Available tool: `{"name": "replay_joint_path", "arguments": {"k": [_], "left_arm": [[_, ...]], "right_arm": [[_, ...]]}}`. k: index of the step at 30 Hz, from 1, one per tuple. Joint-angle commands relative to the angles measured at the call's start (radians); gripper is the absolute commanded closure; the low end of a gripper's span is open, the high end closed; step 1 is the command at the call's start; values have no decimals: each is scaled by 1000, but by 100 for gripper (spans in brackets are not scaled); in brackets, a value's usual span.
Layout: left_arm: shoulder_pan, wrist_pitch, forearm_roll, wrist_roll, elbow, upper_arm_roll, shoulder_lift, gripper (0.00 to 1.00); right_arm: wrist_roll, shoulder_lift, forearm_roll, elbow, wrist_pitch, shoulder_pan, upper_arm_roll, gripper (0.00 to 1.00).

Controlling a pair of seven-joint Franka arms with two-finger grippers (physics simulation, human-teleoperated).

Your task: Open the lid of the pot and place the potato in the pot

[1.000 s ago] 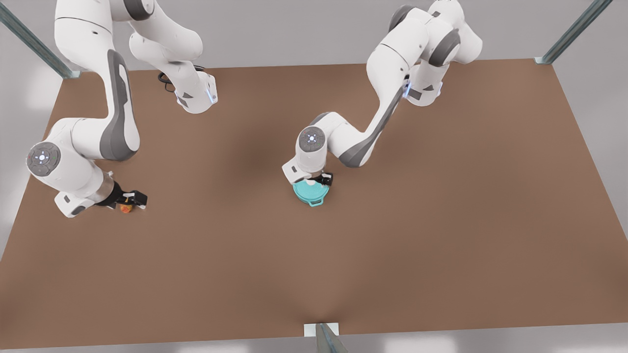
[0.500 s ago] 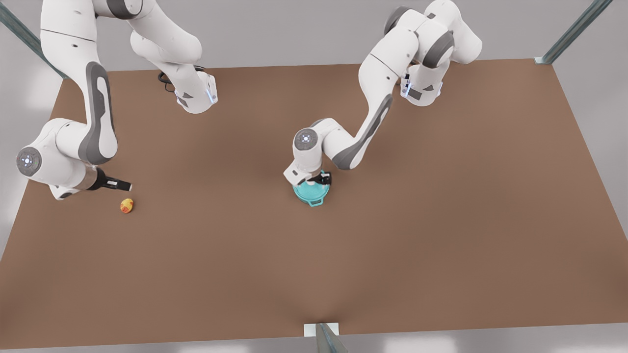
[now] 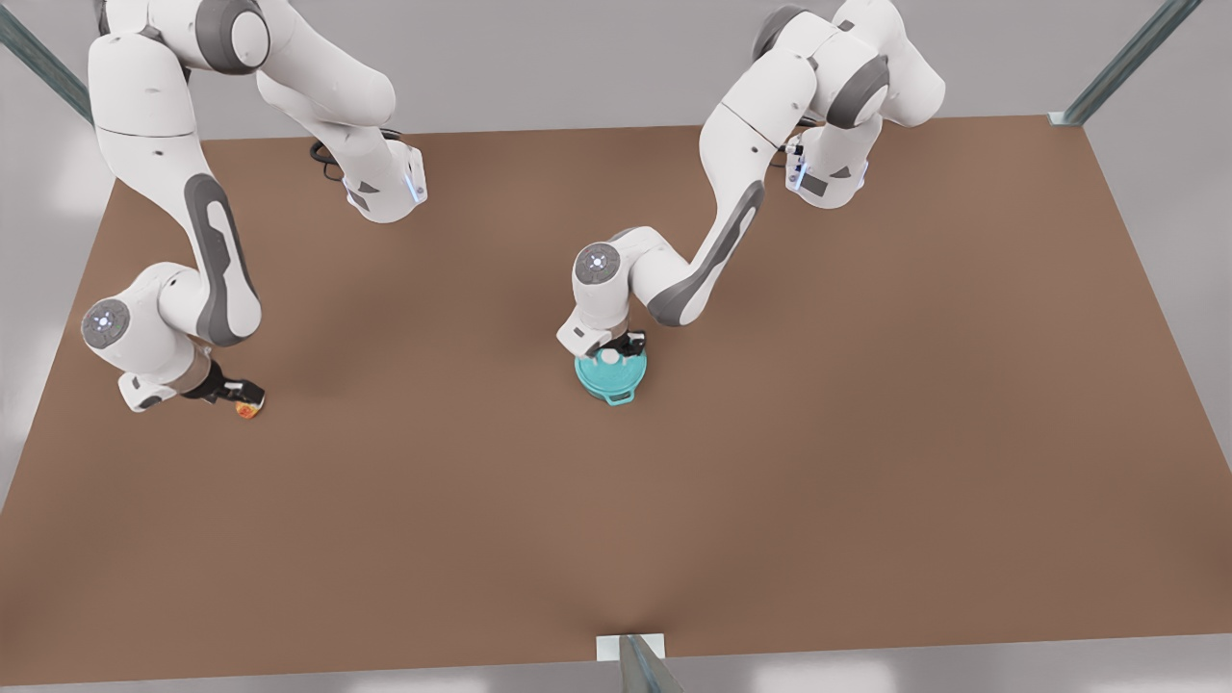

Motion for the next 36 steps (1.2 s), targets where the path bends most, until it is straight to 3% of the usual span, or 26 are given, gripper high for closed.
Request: {"name": "replay_joint_path", "arguments": {"k": [1, 5, 7, 10, 12, 15, 16, 17, 19, 20, 22, 23, 24, 25, 26, 27, 30, 32, 36], "left_arm": [[2, 3, -13, -84, 6, 1, -5, 66], [14, -141, -20, -40, 98, 7, -6, 66], [118, -207, -20, -14, 166, 5, -3, 66], [383, -100, -19, 233, 170, 5, 72, 66], [402, 24, -16, 237, 172, 24, 156, 66], [407, 61, -13, 243, 203, 27, 205, 66], [407, 61, -13, 244, 209, 27, 208, 61], [407, 29, -13, 292, 218, 31, 193, 0], [419, -138, -14, 538, 250, 50, 164, 0], [512, -284, -54, 790, 250, 40, 103, 0], [687, -532, -321, 982, 239, 40, -78, 0], [692, -640, -301, 968, 154, 79, -259, 0], [698, -495, -281, 1037, -206, 132, -554, 0], [698, -431, -283, 1034, -262, 152, -598, 0], [703, -615, -263, 1042, -79, 177, -540, 0], [704, -697, -250, 1031, 5, 178, -517, 0], [696, -652, -278, 1002, 2, 169, -471, 0], [698, -562, -324, 1004, -12, 169, -456, 0], [701, -554, -310, 1016, -3, 171, -460, 0]], "right_arm": [[-195, 18, 0, 2, 110, -8, 0, 0], [-221, 64, 0, 5, 147, -27, 0, 0], [-221, 75, 0, 5, 162, -28, 1, 0], [-220, 77, 2, -2, 162, -28, 1, 0], [-221, 90, 2, -2, 162, -28, 1, 0], [-232, 103, 2, -18, 162, -28, 1, 0], [-232, 106, 2, -24, 162, -28, 1, 0], [-232, 109, 2, -27, 164, -30, 1, 0], [-241, 113, 2, -33, 164, -44, 1, 0], [-246, 118, 2, -36, 164, -54, 1, 0], [-257, 126, 2, -36, 164, -59, 1, 0], [-257, 127, 2, -36, 164, -65, 1, 0], [-257, 132, 2, -39, 164, -65, 1, 0], [-257, 133, 2, -39, 164, -65, 1, 0], [-257, 141, 2, -39, 164, -65, 1, 1], [-257, 147, 2, -39, 164, -65, 1, 1], [-257, 158, 2, -41, 164, -65, 1, 7], [-257, 163, 2, -41, 164, -65, 1, 16], [-257, 163, 2, -41, 159, -65, 1, 32]]}}
